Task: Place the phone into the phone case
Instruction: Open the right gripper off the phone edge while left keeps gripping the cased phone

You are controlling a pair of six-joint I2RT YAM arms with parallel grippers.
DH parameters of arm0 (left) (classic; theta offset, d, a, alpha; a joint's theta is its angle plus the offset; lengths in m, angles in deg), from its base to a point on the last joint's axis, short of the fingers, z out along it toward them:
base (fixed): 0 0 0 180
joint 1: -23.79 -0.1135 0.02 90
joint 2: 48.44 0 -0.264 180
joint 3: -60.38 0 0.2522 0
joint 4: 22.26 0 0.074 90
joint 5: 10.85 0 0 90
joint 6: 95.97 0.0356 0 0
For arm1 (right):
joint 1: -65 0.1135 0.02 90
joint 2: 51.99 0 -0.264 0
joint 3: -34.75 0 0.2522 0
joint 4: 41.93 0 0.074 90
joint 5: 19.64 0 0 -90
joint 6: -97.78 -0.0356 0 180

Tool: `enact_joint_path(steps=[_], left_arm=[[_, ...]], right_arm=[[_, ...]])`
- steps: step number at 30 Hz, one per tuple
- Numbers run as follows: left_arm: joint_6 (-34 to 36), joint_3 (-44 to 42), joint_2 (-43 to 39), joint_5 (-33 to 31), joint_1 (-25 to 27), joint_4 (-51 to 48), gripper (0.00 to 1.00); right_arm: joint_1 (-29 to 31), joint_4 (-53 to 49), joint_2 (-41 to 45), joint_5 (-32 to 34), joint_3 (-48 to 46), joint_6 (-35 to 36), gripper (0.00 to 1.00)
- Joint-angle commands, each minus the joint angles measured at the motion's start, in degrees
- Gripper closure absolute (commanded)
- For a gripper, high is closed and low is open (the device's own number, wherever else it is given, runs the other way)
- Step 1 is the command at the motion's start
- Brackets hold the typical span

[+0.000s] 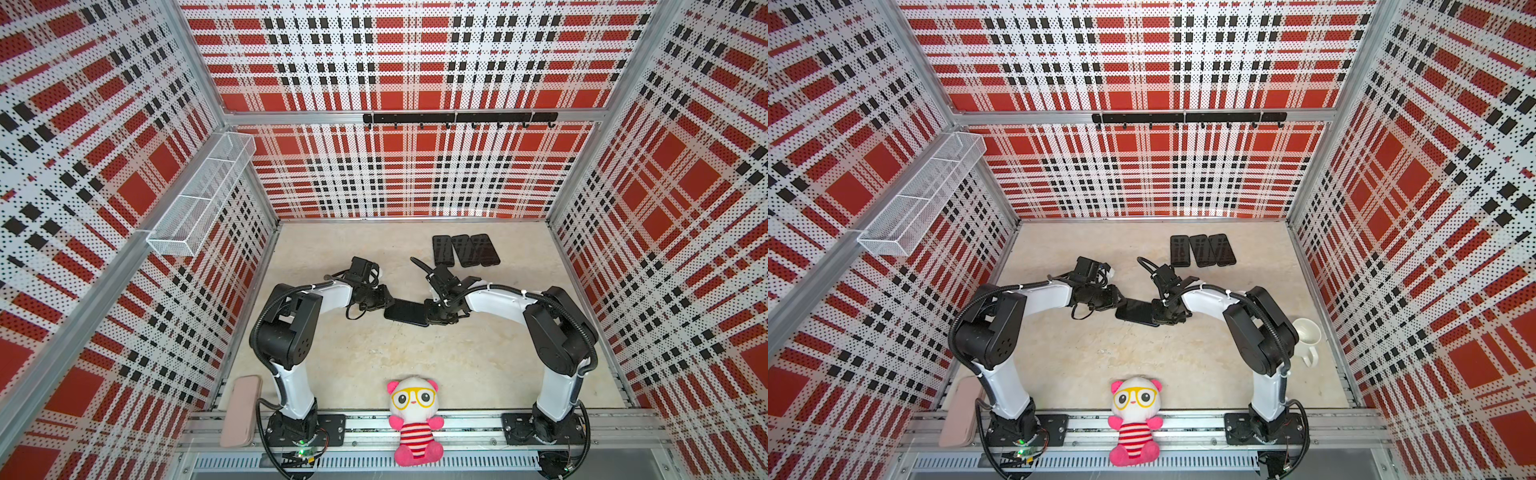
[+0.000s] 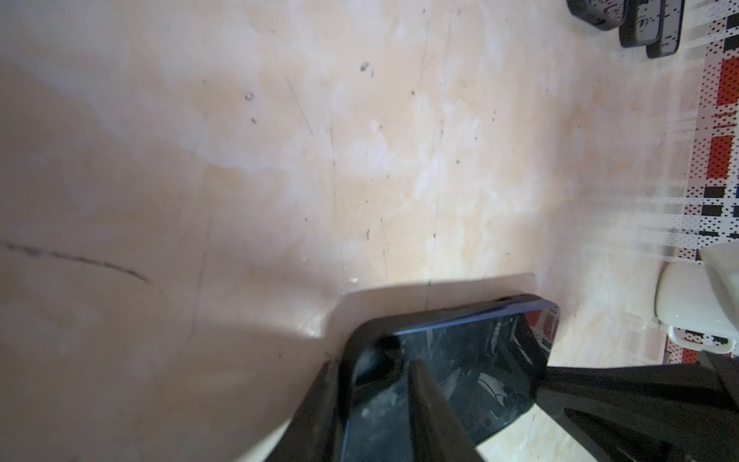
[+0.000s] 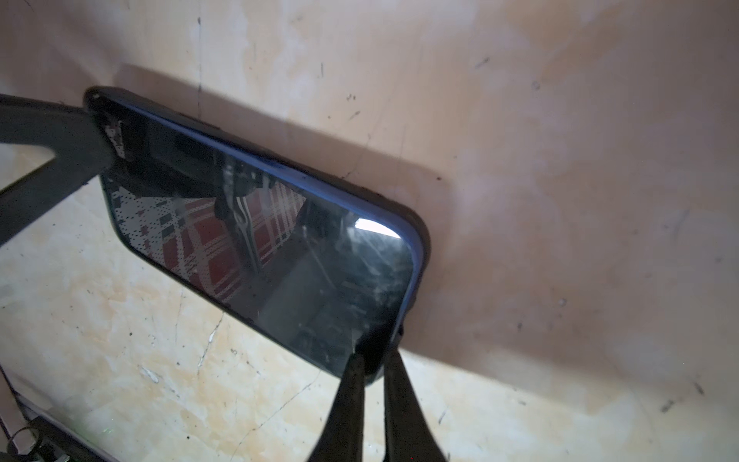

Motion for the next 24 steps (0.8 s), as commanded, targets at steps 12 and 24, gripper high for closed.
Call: enact_joint_path(steps=[12,24], left_arm=[[-3.77,-4.01,-1.45,7.62,4.67,2.01,0.68],[-15.11,-11.19,-6.01,4.04,8.88,13.09,0.69]], right_arm=[[-0.01,-4.72,-9.02,5.85,-3.49,5.63,0.83],[-11.38,-14.72,9.30,4.48,8.29,18.02,0.55]])
